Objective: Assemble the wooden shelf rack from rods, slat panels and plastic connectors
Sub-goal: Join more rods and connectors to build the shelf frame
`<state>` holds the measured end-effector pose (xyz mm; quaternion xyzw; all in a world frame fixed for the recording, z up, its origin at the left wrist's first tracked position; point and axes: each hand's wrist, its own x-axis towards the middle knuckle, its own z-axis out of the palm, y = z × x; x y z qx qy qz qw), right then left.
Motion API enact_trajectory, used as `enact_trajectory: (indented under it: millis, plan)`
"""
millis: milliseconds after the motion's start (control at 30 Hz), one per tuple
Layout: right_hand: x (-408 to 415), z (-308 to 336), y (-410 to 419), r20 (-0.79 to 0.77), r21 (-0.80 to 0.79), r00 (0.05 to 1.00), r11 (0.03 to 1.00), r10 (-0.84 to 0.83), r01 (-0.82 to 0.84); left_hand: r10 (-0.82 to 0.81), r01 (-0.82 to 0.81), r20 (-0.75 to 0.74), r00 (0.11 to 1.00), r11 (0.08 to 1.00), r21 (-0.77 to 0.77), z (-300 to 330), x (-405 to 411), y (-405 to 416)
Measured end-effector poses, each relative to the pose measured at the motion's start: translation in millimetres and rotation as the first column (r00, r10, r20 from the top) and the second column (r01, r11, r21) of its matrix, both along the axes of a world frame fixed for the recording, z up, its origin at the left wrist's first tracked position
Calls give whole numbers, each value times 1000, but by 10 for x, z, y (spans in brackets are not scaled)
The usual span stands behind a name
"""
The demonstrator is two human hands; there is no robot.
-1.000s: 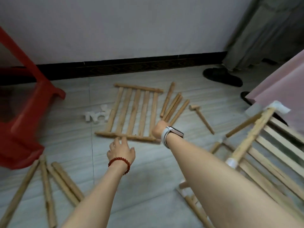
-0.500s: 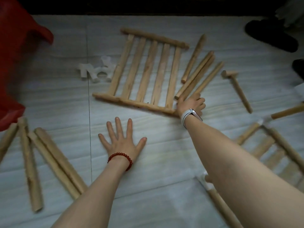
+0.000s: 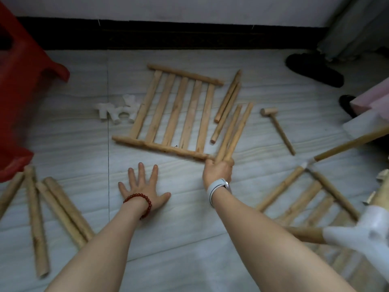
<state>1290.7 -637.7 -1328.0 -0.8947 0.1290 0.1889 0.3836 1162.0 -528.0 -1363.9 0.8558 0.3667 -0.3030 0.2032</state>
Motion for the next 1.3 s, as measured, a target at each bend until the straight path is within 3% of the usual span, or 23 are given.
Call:
enact_trajectory:
  millis: [100, 200, 267, 367, 467, 567, 633, 800, 967, 1133, 1200, 1300]
  plan:
    - [-409, 134, -113, 49, 64, 995, 993, 92, -95, 183, -167, 241, 953, 982, -87, 225, -67, 40]
    - [-951, 195, -437, 69, 67, 948, 946, 312, -316, 380, -346, 523, 763, 923, -166, 395, -324, -164]
    - [-1289, 171, -777, 36, 41, 865, 865, 500, -501, 337, -329, 620, 708, 935, -133, 438, -573, -371]
    - [-1610, 97, -1316, -50, -71, 668, 665, 742, -744, 91, -159, 680, 727, 986, 38, 410, -982, -719]
    - [-1673, 6, -1626, -147, -168, 489, 465, 860, -869, -155, 103, 579, 801, 987, 121, 299, -1235, -984]
    - [-1677, -52, -1711, -161, -241, 446, 403, 880, -883, -330, 308, 392, 859, 944, 119, 184, -1266, -1199]
    - [-1657, -67, -1730, -134, -315, 458, 400, 879, -861, -340, 345, 261, 903, 938, 29, 143, -1249, -1284]
    - [-1501, 117, -1838, -123, -476, 450, 346, 884, -809, -391, 396, 210, 896, 918, 15, 253, -1136, -1355]
    - [-1327, 638, -2014, -257, -353, 401, 301, 879, -886, -346, 322, 433, 832, 938, 132, 780, -951, -1418]
    - [-1207, 1415, -2337, -264, -383, 363, 248, 894, -890, -271, 291, 741, 615, 951, 106, 1644, -593, -1513]
    - [-1188, 1774, -2529, -233, -408, 355, 241, 905, -881, -244, 337, 792, 560, 940, 52, 2036, -412, -1666]
    - [-1181, 2194, -2845, -213, -452, 391, 265, 895, -852, -301, 455, 748, 591, 890, -1, 2453, -169, -1943]
